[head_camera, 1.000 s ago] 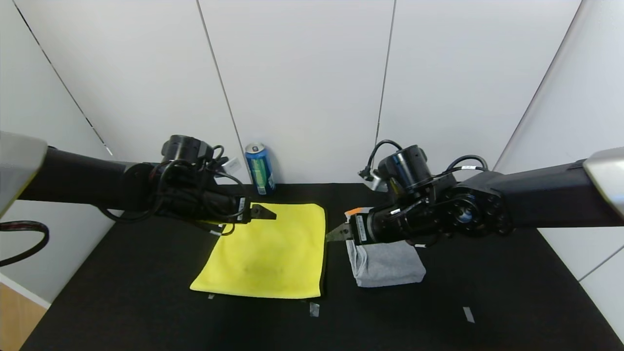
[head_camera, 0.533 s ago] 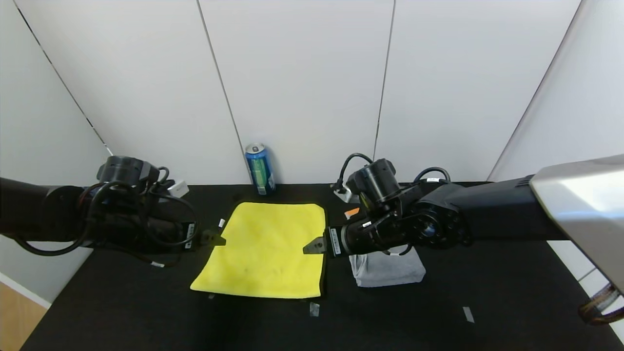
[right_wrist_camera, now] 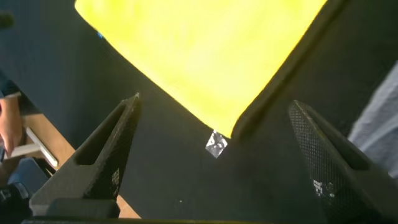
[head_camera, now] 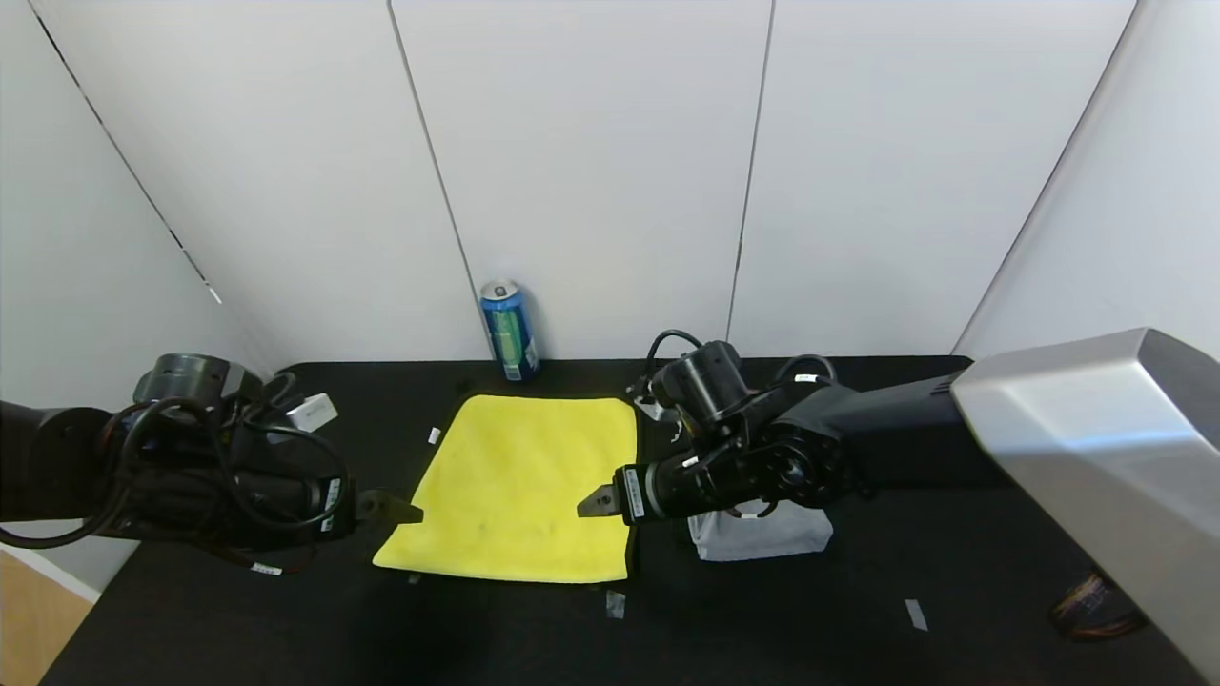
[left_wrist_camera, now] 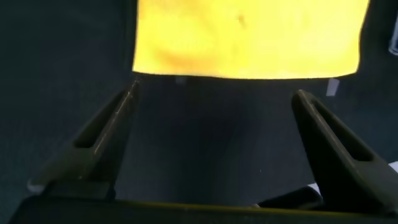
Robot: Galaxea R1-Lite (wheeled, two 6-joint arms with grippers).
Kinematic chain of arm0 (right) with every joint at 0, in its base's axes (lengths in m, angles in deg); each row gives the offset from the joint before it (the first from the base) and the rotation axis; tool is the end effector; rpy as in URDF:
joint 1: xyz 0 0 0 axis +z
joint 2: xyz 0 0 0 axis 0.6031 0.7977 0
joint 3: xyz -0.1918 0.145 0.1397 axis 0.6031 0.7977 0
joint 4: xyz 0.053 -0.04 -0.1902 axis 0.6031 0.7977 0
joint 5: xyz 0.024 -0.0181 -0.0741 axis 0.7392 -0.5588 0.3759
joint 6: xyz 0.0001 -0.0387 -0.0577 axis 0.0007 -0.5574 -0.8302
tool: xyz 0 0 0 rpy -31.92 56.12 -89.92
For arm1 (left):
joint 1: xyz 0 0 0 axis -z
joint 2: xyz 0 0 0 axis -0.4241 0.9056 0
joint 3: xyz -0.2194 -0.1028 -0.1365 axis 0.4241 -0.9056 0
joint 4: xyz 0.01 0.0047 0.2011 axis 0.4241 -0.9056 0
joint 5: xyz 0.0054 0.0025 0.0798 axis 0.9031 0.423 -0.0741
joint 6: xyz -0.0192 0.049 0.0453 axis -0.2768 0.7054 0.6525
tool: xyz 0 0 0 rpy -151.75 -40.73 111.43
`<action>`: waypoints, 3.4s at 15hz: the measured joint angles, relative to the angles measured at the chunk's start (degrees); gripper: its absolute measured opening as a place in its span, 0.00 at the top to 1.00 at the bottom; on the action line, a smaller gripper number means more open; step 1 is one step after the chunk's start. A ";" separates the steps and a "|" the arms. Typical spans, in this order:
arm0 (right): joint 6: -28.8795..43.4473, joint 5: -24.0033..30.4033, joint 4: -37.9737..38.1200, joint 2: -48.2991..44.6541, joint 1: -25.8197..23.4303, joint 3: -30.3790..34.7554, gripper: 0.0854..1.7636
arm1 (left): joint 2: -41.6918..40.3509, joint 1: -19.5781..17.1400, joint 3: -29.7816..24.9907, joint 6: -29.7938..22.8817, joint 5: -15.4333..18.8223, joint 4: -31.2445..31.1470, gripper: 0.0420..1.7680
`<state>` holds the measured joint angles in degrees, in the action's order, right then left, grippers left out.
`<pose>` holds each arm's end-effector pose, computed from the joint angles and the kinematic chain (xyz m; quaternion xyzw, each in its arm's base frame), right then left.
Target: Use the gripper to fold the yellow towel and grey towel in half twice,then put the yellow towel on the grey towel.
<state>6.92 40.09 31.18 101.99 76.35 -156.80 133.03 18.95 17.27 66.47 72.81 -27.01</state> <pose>0.3657 0.3203 0.0479 0.0807 0.4414 0.3331 0.8293 0.3212 0.0065 0.0524 -0.1296 0.4623 -0.1304 0.8675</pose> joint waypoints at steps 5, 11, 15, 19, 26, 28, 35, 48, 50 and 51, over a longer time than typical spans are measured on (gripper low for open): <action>0.50 -0.09 0.04 2.23 0.91 -0.20 0.04 | 4.34 -3.78 0.83 2.99 0.84 0.40 0.03; 1.56 -0.11 0.00 2.88 1.08 0.09 0.04 | 9.63 -4.00 1.10 6.11 1.08 2.60 0.03; 2.85 -0.12 -0.27 2.99 1.48 0.24 0.04 | 12.65 -3.58 1.18 6.99 2.44 5.03 0.03; 3.64 -0.22 -0.21 3.04 1.48 0.39 0.04 | 14.58 -3.13 1.13 8.58 2.66 5.47 0.03; 3.67 -0.39 -0.18 3.06 1.24 0.74 0.03 | 15.43 -2.39 2.36 8.63 3.43 5.55 0.03; 3.69 -0.37 -0.18 3.06 1.22 0.96 0.03 | 15.45 -1.93 3.15 8.50 3.77 5.41 0.03; 3.61 -0.63 -0.27 3.47 1.37 1.05 0.03 | 14.88 -1.51 3.69 8.25 3.88 5.47 0.03; 3.61 -0.61 -0.38 4.11 1.41 1.00 0.03 | 15.27 -1.66 4.30 8.55 3.99 5.61 0.98; 3.58 -0.63 -0.32 4.14 1.41 1.00 0.03 | 15.27 -1.65 4.35 8.46 3.94 5.58 0.96; 3.58 -0.66 -0.32 4.14 1.41 1.00 0.03 | 15.27 -1.66 4.33 8.46 3.94 5.58 0.96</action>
<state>10.51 39.43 30.87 106.13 77.77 -155.80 148.31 17.29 21.60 74.93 76.75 -21.43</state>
